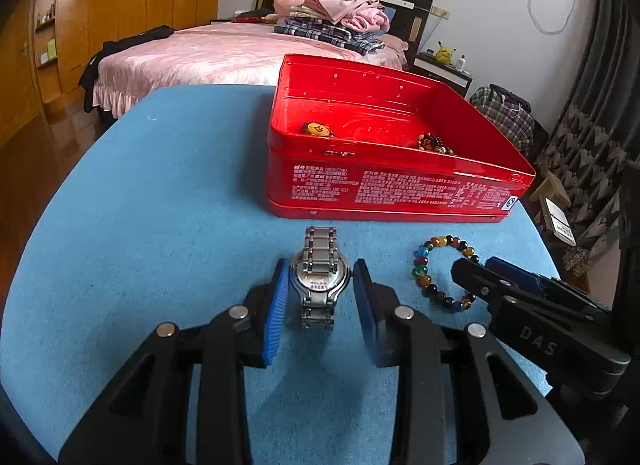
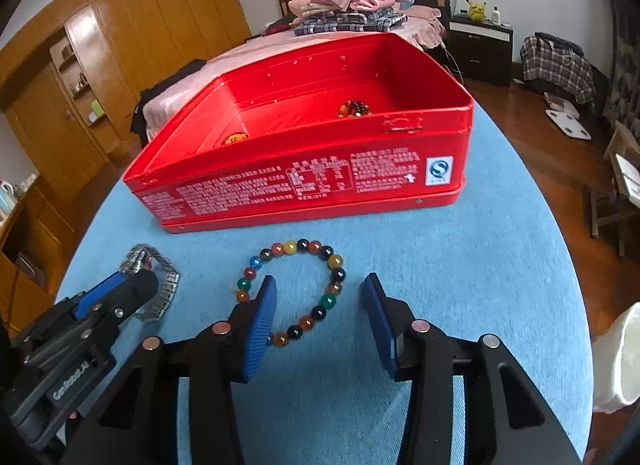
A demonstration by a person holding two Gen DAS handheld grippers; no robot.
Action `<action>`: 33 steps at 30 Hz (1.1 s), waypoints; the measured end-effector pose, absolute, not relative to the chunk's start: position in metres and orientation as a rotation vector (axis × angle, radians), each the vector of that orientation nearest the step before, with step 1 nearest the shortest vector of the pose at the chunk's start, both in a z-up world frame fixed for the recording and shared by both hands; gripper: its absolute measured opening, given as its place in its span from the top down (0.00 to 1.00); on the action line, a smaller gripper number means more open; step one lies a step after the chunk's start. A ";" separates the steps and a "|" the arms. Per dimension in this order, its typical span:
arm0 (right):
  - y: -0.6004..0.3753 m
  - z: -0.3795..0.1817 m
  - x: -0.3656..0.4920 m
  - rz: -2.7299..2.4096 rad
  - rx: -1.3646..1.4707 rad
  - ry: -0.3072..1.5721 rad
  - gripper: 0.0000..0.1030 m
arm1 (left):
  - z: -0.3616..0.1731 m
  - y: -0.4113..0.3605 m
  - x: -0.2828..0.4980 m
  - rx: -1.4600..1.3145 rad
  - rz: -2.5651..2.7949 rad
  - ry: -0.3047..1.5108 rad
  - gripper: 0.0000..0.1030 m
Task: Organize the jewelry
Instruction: 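Close the right gripper on the multicolored bead bracelet while the left holds the watch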
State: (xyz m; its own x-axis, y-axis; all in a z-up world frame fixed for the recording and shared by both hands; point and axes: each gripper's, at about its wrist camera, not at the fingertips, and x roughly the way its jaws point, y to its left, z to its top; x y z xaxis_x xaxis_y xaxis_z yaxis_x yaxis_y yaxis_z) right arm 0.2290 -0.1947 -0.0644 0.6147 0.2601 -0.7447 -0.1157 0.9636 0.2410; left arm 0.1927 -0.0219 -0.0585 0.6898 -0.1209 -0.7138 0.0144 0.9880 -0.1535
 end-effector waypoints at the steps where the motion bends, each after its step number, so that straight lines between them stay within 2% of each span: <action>1: -0.193 -0.064 0.230 0.223 0.173 0.883 0.62 | -0.059 -0.023 0.193 -0.139 -0.076 0.807 0.70; 3: -0.191 -0.065 0.231 0.215 0.164 0.883 0.66 | -0.059 -0.022 0.194 -0.143 -0.080 0.808 0.70; 5: -0.190 -0.065 0.231 0.202 0.144 0.883 0.76 | -0.059 -0.022 0.194 -0.143 -0.081 0.808 0.70; 8: -0.191 -0.064 0.233 0.190 0.147 0.885 0.86 | -0.059 -0.022 0.194 -0.143 -0.081 0.808 0.70; 11: -0.194 -0.065 0.232 0.203 0.158 0.887 0.92 | -0.059 -0.022 0.193 -0.140 -0.083 0.805 0.70; 24: -0.203 -0.051 0.199 0.268 0.183 0.871 0.93 | -0.047 -0.029 0.186 -0.117 -0.096 0.787 0.70; 33: -0.208 -0.015 0.187 0.283 0.159 0.805 0.93 | -0.033 -0.032 0.180 -0.118 -0.115 0.763 0.70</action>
State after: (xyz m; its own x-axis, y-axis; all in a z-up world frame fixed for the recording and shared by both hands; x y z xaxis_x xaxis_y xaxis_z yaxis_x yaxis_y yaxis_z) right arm 0.1871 -0.2082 -0.0146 0.6582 0.3091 -0.6864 -0.1890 0.9505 0.2468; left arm 0.1795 -0.0325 -0.0333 0.7170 -0.1464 -0.6815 0.0612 0.9871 -0.1477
